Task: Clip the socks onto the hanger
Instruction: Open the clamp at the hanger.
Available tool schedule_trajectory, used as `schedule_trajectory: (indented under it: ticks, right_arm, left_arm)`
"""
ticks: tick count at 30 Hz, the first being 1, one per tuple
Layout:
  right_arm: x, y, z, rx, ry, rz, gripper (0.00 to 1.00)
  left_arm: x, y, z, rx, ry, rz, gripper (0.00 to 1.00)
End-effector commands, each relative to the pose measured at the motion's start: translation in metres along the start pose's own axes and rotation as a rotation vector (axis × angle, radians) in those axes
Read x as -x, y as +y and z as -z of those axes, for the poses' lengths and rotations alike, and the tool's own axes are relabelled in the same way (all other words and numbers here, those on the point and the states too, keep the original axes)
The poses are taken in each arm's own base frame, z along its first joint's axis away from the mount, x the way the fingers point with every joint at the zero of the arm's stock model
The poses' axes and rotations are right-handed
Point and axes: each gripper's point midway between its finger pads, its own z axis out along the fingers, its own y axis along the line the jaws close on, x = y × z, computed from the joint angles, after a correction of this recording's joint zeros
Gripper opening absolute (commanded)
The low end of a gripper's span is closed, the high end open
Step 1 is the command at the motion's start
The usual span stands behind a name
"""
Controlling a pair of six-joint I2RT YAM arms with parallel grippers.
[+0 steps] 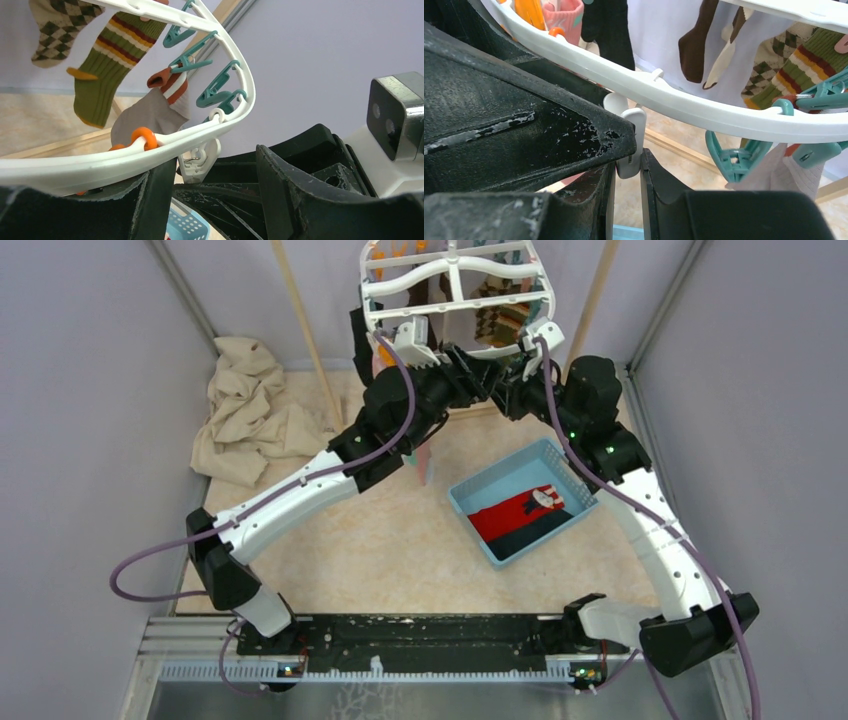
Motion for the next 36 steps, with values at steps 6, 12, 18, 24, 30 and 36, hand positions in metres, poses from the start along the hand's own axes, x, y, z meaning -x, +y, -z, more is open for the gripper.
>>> schedule_trajectory:
  ticks: [6,12,18,24,30,36]
  right_arm:
    - [0.023,0.007,0.013,0.004,-0.062,0.022,0.00]
    - [0.026,0.009,0.017,0.009,-0.066,0.027,0.00]
    - [0.026,0.011,0.019,0.017,-0.062,0.032,0.00]
    - [0.025,0.013,0.019,0.030,-0.063,0.031,0.00]
    - [0.025,0.013,0.019,0.027,-0.062,0.030,0.00]
    - [0.023,0.011,0.019,0.019,-0.062,0.029,0.00]
  left_arm:
    - [0.012,-0.014,0.000,-0.025,-0.041,0.033,0.64]
    - [0.008,-0.008,-0.004,-0.004,-0.048,0.009,0.61]
    - [0.004,-0.006,-0.008,-0.002,-0.042,0.002,0.49]
    - [-0.001,-0.003,-0.008,0.005,-0.034,0.004,0.39]
    - [0.010,-0.005,-0.004,0.007,-0.061,-0.001,0.34]
    - [0.015,-0.004,0.001,0.007,-0.077,0.001,0.37]
